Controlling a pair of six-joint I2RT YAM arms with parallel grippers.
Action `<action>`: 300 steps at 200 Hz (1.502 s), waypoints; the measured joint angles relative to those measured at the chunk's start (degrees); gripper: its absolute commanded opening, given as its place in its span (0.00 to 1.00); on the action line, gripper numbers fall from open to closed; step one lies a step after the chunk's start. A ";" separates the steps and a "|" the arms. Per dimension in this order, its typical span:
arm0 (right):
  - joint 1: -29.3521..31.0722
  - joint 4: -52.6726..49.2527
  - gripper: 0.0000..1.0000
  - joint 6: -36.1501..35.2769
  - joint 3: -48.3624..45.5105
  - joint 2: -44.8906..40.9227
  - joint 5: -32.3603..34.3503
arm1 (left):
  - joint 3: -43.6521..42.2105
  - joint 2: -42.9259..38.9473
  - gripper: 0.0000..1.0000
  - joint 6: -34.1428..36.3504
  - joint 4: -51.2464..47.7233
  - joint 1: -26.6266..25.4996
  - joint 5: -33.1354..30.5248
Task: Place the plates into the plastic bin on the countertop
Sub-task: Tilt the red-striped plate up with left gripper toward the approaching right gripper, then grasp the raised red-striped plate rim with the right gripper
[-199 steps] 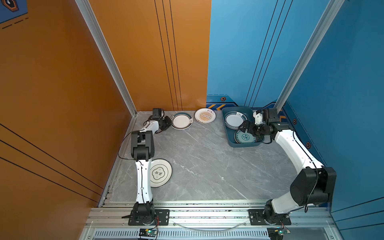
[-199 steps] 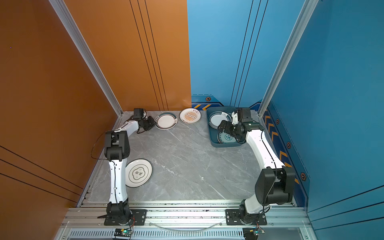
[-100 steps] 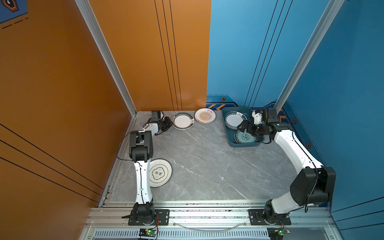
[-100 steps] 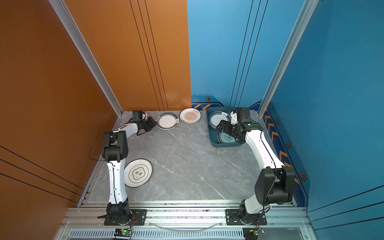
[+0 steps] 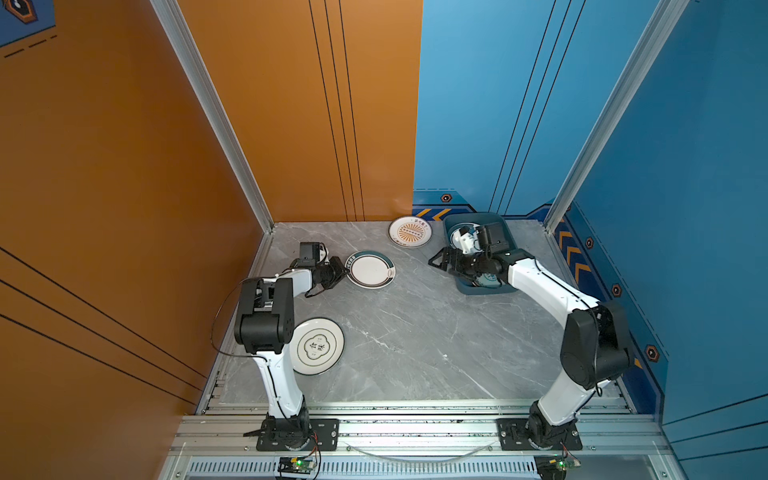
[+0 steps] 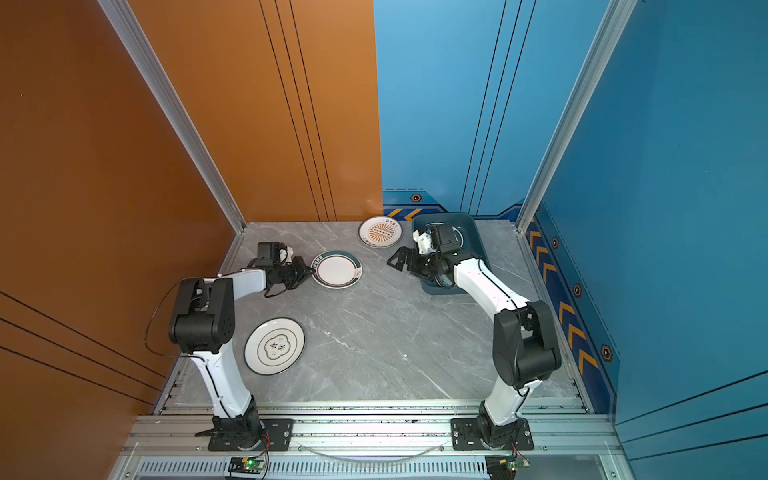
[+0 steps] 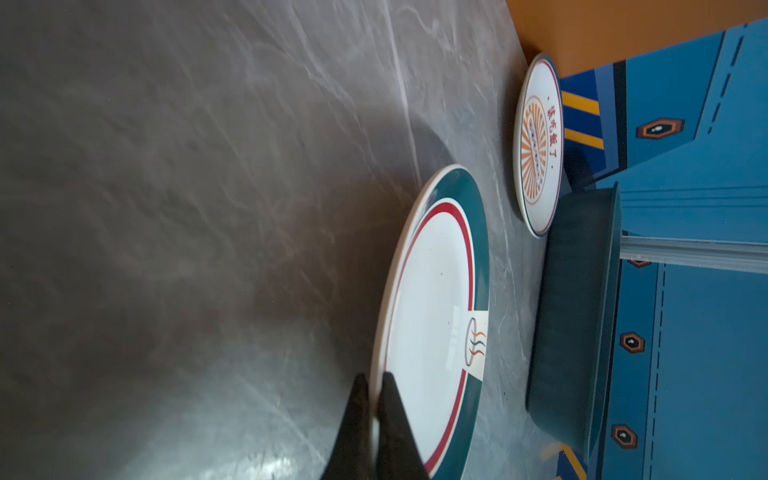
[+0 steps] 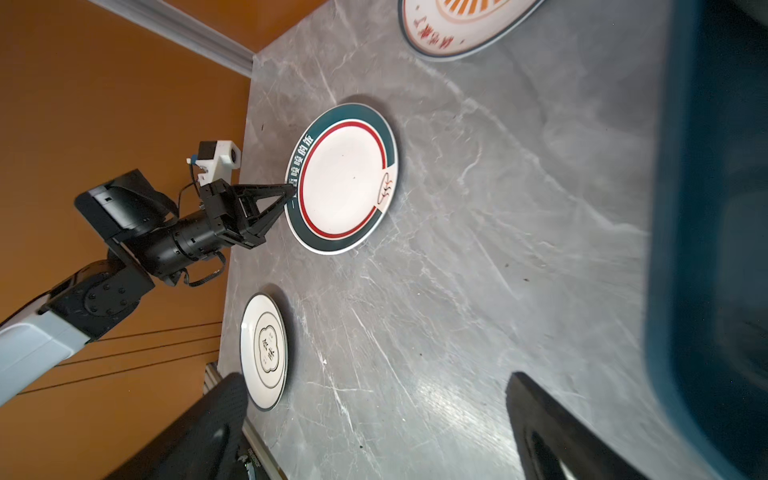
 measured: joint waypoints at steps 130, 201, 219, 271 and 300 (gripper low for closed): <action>5.01 17.90 0.98 8.87 -2.93 8.46 -3.74 | -3.58 -16.09 0.00 -1.92 -0.04 -6.86 3.10; 5.01 20.46 0.60 11.45 -2.78 8.46 -3.78 | -3.54 -16.13 0.00 -3.65 -0.22 -13.14 2.86; 4.87 20.59 0.48 12.11 -2.67 8.46 -3.72 | -3.56 -16.39 0.00 -4.02 -0.37 -14.38 2.43; 3.72 23.45 0.00 15.39 -1.68 7.32 -7.26 | -3.58 -17.11 0.00 -5.35 -2.01 -14.32 0.92; 3.43 23.08 0.00 16.24 -1.49 6.05 -6.95 | -3.45 -17.31 0.03 -5.33 -1.18 -14.40 1.46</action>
